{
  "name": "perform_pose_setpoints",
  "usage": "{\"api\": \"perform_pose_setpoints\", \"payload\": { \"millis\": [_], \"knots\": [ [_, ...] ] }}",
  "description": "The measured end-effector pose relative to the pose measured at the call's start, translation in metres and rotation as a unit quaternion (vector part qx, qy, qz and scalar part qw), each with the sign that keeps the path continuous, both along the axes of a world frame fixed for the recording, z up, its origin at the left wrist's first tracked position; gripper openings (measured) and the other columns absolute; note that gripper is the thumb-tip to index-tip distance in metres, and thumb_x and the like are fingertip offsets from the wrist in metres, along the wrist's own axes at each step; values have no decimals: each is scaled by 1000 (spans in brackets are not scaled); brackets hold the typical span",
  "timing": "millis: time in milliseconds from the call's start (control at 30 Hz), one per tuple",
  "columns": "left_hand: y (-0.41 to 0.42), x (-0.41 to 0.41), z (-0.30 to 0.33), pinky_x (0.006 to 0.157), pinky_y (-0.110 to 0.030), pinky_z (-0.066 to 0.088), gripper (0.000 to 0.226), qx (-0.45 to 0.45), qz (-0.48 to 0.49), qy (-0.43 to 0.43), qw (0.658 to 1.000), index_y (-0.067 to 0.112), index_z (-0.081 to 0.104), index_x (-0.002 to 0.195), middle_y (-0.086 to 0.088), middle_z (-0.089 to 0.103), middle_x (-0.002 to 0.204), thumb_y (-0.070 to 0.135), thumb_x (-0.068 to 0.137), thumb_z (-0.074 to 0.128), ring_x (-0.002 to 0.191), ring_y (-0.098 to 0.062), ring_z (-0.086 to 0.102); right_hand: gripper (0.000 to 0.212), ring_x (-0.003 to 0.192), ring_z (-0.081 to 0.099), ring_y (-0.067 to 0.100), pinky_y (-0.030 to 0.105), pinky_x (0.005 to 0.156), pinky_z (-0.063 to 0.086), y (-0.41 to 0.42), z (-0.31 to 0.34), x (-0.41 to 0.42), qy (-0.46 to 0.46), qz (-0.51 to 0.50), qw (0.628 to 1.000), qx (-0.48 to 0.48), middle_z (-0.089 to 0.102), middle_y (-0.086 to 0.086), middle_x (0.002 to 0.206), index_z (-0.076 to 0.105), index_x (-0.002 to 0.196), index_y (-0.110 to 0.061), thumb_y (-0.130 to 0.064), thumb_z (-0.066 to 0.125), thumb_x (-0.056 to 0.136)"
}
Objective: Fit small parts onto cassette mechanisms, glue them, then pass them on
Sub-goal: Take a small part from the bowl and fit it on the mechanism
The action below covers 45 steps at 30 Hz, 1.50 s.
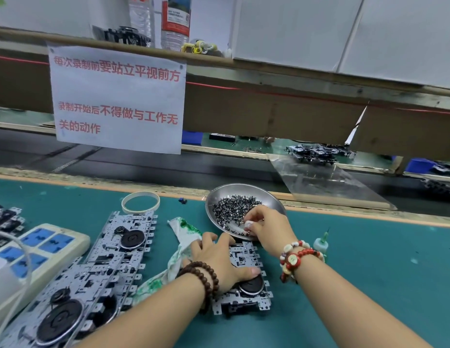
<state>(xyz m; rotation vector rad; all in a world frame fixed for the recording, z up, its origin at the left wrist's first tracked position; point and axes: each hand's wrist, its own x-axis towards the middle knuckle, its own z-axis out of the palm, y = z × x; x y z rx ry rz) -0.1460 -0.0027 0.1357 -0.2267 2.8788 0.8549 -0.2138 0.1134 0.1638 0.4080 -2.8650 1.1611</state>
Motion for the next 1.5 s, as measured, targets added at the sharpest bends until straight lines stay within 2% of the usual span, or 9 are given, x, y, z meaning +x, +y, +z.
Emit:
{"api": "perform_pose_setpoints", "payload": {
  "millis": [100, 367, 467, 567, 800, 867, 967, 1033, 1500],
  "knots": [
    [-3, -1, -1, 107, -40, 29, 74, 19, -10, 3, 1000, 34, 36, 128, 7, 30, 131, 68, 68, 62, 126, -17, 24, 16, 81, 58, 10, 20, 75, 44, 3, -4, -1, 31, -1, 999, 25, 62, -10, 79, 56, 77, -25, -13, 60, 88],
    [-7, -4, 2, 103, -31, 27, 74, 28, -37, -7, 999, 31, 35, 128, 7, 33, 127, 64, 68, 65, 122, -15, 25, 22, 76, 57, 10, 25, 73, 47, 0, -6, -6, 59, -7, 998, 38, 60, -11, 75, 53, 73, -28, -15, 57, 90],
    [-8, -5, 2, 102, -31, 27, 75, 47, -44, -17, 998, 32, 35, 129, 6, 33, 126, 63, 68, 66, 121, -15, 25, 15, 70, 56, 5, 20, 66, 45, 4, -7, -4, 67, -7, 998, 12, 59, -12, 73, 56, 77, -26, -18, 58, 90],
    [-10, -4, 1, 103, -29, 27, 74, 65, -51, -13, 996, 32, 36, 128, 7, 33, 119, 62, 68, 67, 120, -14, 27, 8, 75, 60, 9, 25, 76, 51, 7, -9, 0, 53, -10, 998, -16, 59, -11, 73, 60, 84, -21, -16, 59, 90],
    [-12, -2, -2, 100, -28, 27, 74, 70, -68, -5, 995, 34, 36, 126, 10, 27, 112, 62, 65, 68, 111, -8, 23, 21, 62, 64, 1, 20, 71, 55, 18, -15, 27, 5, -3, 993, -117, 67, -8, 66, 62, 70, -25, -9, 67, 83],
    [-13, -3, -1, 99, -27, 26, 67, 71, -66, -4, 995, 36, 39, 123, 11, 27, 111, 65, 68, 64, 109, -7, 20, 23, 63, 65, 2, 21, 70, 56, 21, -19, 34, -24, 3, 988, -154, 68, -10, 63, 64, 69, -24, -6, 68, 82],
    [-13, -6, -2, 106, -33, 27, 29, 125, -11, 56, 990, 38, 49, 100, 12, 36, 112, 58, 81, 53, 117, -10, 28, 24, 65, 66, 1, 14, 64, 52, 26, -24, 40, -55, 2, 982, -182, 70, -10, 65, 66, 70, -22, -2, 65, 82],
    [-12, -8, -3, 105, -40, 32, 9, 144, 10, 113, 983, 37, 50, 85, 12, 45, 108, 45, 89, 51, 116, -13, 39, 24, 72, 69, 10, 23, 70, 56, 27, -28, 41, -63, -8, 981, -181, 71, -5, 70, 66, 71, -23, -2, 65, 83],
    [-7, -7, -13, 98, -39, 32, 10, 151, -22, 186, 971, 37, 52, 84, 24, 54, 93, 37, 92, 47, 100, -2, 42, 12, 73, 58, -2, 18, 72, 48, 27, -36, 36, 13, 12, 994, -106, 65, -21, 79, 62, 75, -29, -20, 66, 83]
  ]
}}
